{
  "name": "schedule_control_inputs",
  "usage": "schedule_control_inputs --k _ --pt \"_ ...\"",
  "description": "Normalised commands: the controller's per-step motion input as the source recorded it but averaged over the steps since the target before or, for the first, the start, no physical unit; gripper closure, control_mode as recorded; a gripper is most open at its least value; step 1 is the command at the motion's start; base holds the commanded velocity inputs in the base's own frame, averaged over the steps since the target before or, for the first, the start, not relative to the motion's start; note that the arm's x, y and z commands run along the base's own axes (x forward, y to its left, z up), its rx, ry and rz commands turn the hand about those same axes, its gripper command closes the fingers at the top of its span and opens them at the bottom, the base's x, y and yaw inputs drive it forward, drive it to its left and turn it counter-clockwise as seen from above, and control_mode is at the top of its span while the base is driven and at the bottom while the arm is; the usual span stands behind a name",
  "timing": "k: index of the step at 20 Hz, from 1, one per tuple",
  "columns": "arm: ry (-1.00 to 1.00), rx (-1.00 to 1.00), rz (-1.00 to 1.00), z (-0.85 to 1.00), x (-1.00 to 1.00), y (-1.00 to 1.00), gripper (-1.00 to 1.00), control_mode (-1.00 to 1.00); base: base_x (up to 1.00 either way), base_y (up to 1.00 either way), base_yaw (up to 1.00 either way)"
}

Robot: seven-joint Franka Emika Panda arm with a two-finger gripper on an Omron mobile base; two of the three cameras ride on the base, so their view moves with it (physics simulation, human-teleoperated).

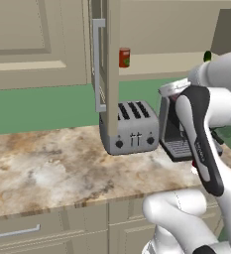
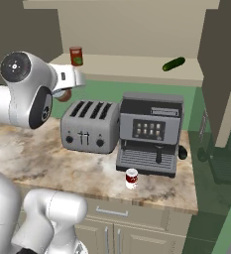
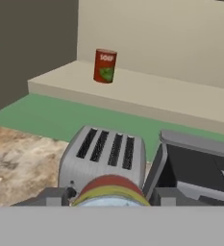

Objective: Pick the cans from the counter and place them in their designated side in the cabinet.

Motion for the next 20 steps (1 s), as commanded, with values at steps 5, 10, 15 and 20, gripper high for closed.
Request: schedule_control_inputs --k 5,10,15,20 --pt "-0.03 0.00 0.01 0.15 0.05 -0.01 1.00 -1.00 0.00 0.00 0.00" --pt "-0.02 0.00 0.02 0.15 0.10 0.00 1.00 -1.00 0.00 0.00 0.00" --pt "-0.04 0.00 0.02 0.13 0.10 -0.02 1.00 -1.00 0.00 0.00 0.00" --pt "-0.03 0.00 0.02 0.11 0.12 -0.01 1.00 -1.00 0.00 0.00 0.00"
